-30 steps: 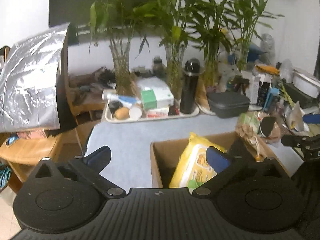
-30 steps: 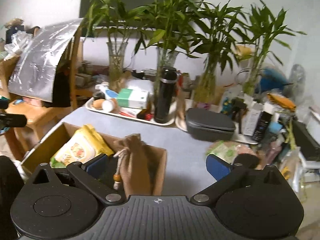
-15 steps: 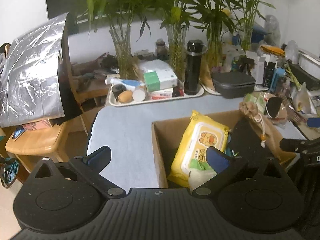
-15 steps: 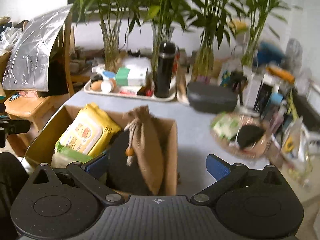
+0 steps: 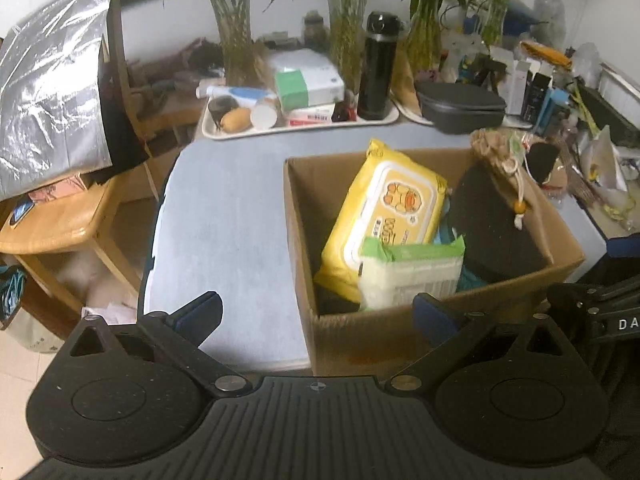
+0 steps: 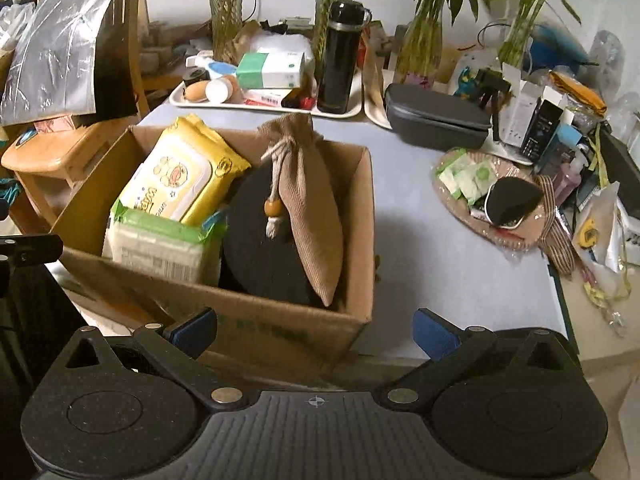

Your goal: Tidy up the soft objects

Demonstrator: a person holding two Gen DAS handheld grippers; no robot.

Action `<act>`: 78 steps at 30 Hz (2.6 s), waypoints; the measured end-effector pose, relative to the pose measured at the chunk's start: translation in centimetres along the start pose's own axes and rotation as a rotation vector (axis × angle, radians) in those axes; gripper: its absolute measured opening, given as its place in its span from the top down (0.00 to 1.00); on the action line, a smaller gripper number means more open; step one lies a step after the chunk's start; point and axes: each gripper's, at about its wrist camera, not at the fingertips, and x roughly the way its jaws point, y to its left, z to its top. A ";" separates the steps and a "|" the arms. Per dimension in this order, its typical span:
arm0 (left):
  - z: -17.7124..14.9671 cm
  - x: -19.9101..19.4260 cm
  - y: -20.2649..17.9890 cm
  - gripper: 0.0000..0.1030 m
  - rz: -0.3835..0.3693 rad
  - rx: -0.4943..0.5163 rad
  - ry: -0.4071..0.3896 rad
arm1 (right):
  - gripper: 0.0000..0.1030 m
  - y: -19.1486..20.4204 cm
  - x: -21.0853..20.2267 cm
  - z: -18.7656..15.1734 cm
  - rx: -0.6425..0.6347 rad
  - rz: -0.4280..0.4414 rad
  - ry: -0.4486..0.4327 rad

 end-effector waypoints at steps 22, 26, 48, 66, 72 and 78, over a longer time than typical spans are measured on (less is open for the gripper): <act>-0.3 0.8 -0.7 0.00 0.003 0.014 0.074 | 0.00 -0.2 0.4 -0.3 -0.006 0.008 0.032; -0.2 0.8 -0.7 0.00 0.002 0.017 0.078 | 0.00 -0.3 0.4 -0.3 -0.008 0.006 0.031; -0.2 0.9 -1.1 0.00 -0.006 0.018 0.086 | 0.00 -0.2 0.2 0.1 -0.014 0.006 0.029; -0.1 1.0 -1.2 0.00 -0.005 0.026 0.091 | 0.00 0.0 0.1 0.5 -0.028 0.005 0.021; -0.1 1.0 -1.2 0.00 -0.006 0.026 0.092 | 0.00 0.0 0.1 0.4 -0.026 0.004 0.022; -0.1 1.0 -1.3 0.00 -0.006 0.027 0.093 | 0.00 0.0 0.1 0.5 -0.026 0.003 0.022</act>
